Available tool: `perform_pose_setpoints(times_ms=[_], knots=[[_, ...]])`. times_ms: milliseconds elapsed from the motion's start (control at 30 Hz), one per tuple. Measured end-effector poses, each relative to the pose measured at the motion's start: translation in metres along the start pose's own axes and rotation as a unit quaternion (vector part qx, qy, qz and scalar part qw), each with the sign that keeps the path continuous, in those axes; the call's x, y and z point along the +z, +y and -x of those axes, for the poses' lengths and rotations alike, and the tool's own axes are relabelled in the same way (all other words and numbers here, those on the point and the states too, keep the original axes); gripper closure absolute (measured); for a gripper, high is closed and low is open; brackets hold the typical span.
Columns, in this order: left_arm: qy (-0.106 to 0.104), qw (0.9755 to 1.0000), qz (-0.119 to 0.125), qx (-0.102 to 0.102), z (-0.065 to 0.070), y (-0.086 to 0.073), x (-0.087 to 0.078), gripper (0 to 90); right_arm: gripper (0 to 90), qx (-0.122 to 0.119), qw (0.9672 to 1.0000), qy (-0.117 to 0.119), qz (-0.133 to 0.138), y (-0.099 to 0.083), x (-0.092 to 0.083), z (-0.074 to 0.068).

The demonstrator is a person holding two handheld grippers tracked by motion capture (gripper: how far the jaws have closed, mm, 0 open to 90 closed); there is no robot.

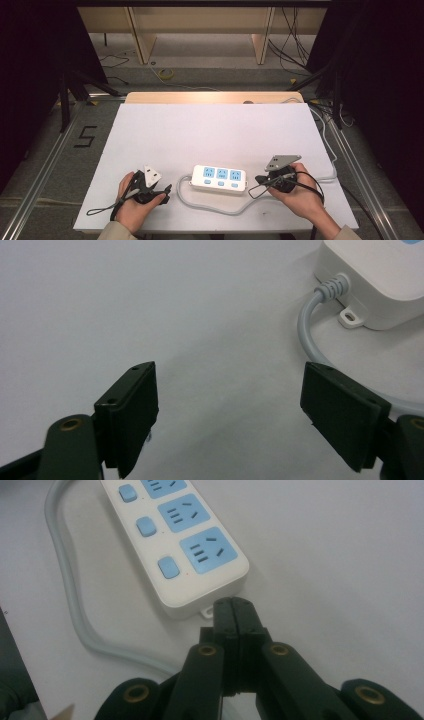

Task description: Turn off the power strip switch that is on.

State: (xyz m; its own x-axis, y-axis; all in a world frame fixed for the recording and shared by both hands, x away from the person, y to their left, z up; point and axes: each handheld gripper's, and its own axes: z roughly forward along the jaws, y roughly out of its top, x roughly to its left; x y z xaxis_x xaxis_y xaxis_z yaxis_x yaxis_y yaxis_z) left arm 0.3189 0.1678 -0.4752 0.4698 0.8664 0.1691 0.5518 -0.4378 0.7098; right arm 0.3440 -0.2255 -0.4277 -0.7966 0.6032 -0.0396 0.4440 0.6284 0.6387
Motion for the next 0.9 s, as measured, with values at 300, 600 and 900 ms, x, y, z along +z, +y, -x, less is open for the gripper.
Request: perform_pose_setpoints(times_ms=[300, 600, 900], knots=[[0.0, 1.0, -0.001, 0.001, 0.0, 0.0, 0.0, 23.0, 90.0, 0.001, 1.0, 0.002, -0.001, 0.004, 0.002, -0.002], [0.0, 1.0, 0.0, 0.001, 0.0, 0.0, 0.0, 23.0, 90.0, -0.004, 1.0, 0.003, -0.003, 0.008, 0.005, -0.003], [0.0, 1.0, 0.0, 0.001, 0.0, 0.0, 0.0, 23.1, 90.0, -0.005, 1.0, 0.007, -0.004, 0.012, 0.008, -0.005]])
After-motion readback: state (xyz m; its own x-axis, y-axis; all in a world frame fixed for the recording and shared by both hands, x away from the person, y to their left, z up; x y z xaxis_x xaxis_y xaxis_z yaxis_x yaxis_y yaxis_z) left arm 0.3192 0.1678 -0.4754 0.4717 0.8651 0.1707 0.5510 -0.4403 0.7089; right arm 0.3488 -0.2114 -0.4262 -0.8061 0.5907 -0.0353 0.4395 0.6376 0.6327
